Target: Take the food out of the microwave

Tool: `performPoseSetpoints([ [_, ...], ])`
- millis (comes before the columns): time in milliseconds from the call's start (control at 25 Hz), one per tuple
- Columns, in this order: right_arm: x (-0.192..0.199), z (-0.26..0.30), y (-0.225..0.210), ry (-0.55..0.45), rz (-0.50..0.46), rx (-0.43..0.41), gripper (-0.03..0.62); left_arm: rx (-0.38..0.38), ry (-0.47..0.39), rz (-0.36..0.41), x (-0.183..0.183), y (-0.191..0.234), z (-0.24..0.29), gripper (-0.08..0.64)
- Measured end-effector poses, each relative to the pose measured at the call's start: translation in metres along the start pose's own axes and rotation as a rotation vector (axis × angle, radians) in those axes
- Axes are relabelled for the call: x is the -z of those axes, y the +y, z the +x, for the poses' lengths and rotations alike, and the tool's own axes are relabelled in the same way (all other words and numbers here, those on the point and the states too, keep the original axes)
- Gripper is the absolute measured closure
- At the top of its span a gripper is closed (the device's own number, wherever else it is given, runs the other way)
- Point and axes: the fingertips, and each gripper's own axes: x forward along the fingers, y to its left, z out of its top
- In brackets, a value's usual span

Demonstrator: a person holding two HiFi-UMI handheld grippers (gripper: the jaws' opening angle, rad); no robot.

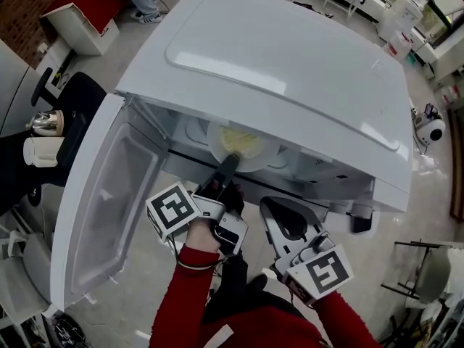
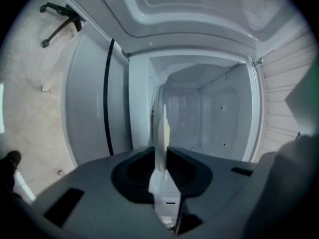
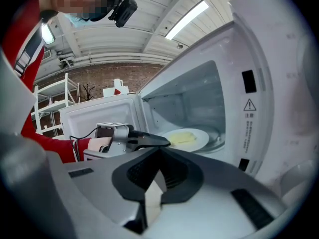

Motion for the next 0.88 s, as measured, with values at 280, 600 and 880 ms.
performPoseSetpoints([
  [280, 0.001, -0.008, -0.002, 0.001, 0.011, 0.016, 0.581, -0.022, -0.018, -0.061, -0.001, 0.001, -0.001, 0.528],
  [600, 0.0, -0.019, -0.002, -0.009, 0.014, 0.024, 0.581, -0.016, -0.025, -0.08, 0.006, 0.001, -0.014, 0.538],
  [880, 0.002, -0.035, 0.002, -0.023, 0.023, 0.036, 0.581, -0.006, -0.013, -0.065, 0.021, -0.003, -0.045, 0.54],
])
